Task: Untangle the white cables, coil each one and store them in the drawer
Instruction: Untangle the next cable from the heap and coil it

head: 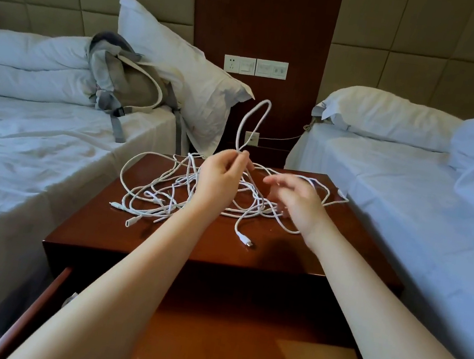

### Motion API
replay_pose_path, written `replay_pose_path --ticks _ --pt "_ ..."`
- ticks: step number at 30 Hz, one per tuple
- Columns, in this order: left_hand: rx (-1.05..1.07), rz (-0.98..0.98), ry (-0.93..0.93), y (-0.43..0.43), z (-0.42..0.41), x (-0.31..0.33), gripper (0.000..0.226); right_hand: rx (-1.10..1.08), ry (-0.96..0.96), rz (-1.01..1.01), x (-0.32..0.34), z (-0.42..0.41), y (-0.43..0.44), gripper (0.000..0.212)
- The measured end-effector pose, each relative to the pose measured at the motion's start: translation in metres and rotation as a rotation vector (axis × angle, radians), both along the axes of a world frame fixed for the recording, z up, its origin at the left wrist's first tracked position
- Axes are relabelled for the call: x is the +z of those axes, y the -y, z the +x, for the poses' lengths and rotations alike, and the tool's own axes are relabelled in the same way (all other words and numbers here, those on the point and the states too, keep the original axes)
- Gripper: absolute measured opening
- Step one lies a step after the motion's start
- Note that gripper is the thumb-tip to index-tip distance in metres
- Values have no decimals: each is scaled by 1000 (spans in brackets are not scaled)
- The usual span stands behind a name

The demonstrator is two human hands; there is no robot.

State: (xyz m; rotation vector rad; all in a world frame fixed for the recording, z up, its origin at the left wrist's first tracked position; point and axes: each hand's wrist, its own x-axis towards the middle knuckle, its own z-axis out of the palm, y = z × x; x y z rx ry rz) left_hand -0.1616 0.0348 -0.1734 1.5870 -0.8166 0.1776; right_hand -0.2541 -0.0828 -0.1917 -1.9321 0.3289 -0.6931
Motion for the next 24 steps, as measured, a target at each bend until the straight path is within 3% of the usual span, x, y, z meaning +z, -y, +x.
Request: replay_pose_path --ticks 4,9,11,13,16,19,24 --pt "-38 -115 -65 -4 6 9 34 23 -354 -342 -32 14 1 25" --pt "-1 -163 -71 -6 13 13 39 -8 -453 -585 -33 32 3 32" --pt "3 -162 -77 -7 17 13 39 -6 -417 -497 -28 36 4 37" --pt "22 -146 -89 -8 21 12 38 -9 -264 -276 -17 34 1 37" --pt "45 -89 -57 -7 30 13 38 139 -90 -30 2 34 -7 29" --pt "44 -48 -41 -4 37 15 37 289 -74 -18 15 41 -18 7" --pt "29 -130 -108 -5 41 12 22 215 -30 -118 19 49 -19 15"
